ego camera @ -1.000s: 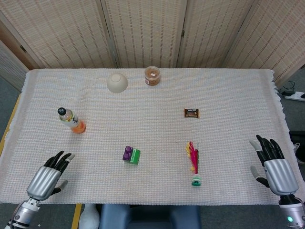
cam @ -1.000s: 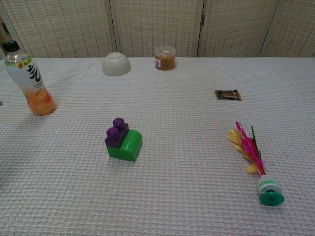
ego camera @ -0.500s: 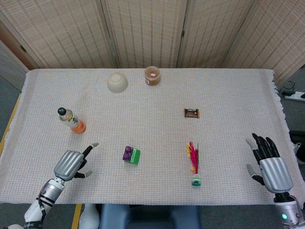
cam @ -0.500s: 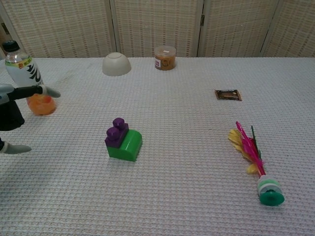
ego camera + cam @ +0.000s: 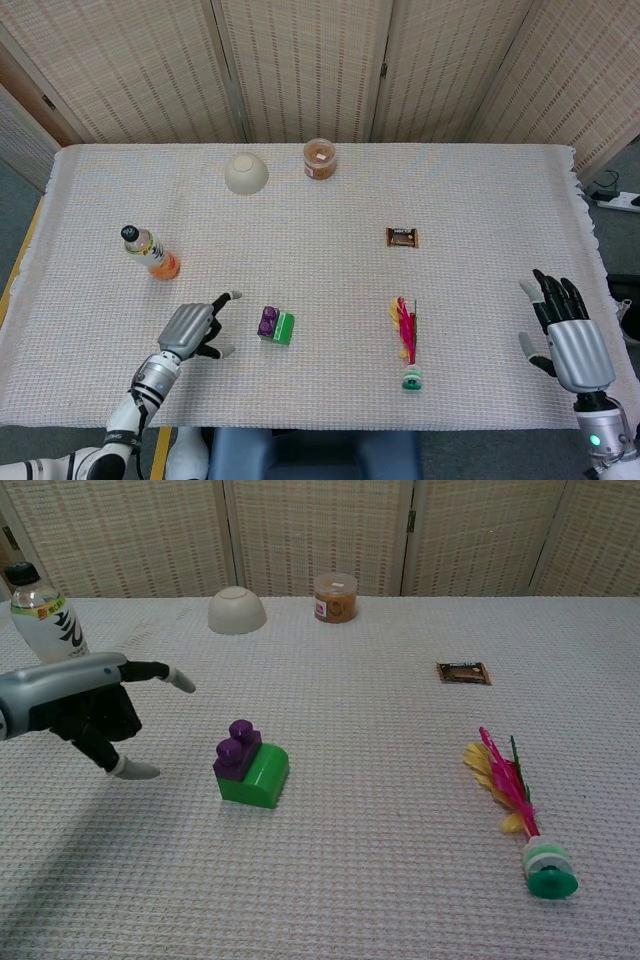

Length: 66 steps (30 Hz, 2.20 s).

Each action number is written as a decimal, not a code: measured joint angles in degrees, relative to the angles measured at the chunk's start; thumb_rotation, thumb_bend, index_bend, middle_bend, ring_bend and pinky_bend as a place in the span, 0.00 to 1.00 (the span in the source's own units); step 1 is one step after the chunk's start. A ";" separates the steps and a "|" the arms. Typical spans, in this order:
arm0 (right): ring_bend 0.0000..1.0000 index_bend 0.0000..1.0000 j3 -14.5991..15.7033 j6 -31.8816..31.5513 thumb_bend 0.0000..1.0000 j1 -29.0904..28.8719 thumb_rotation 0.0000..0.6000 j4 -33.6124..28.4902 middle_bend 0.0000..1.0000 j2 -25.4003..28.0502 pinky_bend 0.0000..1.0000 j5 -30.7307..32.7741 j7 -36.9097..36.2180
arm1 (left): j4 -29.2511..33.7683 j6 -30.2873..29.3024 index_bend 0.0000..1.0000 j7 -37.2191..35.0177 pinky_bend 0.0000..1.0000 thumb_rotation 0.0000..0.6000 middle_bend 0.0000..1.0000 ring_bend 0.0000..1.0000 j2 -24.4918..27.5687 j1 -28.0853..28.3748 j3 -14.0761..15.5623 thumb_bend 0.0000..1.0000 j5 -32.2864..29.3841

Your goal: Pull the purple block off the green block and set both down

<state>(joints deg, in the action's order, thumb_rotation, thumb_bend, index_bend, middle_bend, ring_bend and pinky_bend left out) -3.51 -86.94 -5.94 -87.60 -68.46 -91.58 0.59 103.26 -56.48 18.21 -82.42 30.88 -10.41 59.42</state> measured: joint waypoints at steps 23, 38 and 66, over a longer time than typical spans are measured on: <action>0.00 0.00 0.29 0.80 0.45 -0.36 1.00 0.00 0.00 1.39 0.00 0.78 -3.00 | -8.36 -3.95 0.31 6.09 1.00 1.00 1.00 1.00 -13.72 7.27 -1.97 0.24 -8.19; 0.00 0.00 0.36 0.82 0.45 -0.49 1.00 0.18 0.00 1.00 0.00 0.95 -2.50 | -10.18 -3.23 0.36 6.76 1.00 1.00 1.00 1.00 -14.30 8.57 -1.29 0.26 -9.66; 0.00 0.00 1.30 2.52 0.45 -1.26 1.00 0.25 0.00 1.01 0.00 0.32 -4.71 | -10.70 -6.95 0.71 -3.63 1.00 1.00 1.00 1.00 -15.52 6.78 -0.87 0.39 -2.34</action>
<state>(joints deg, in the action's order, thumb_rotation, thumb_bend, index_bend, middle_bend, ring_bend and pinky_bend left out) -2.22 -84.42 -7.20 -87.35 -67.45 -91.26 -4.12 92.56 -63.43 14.58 -97.94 37.66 -11.28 57.07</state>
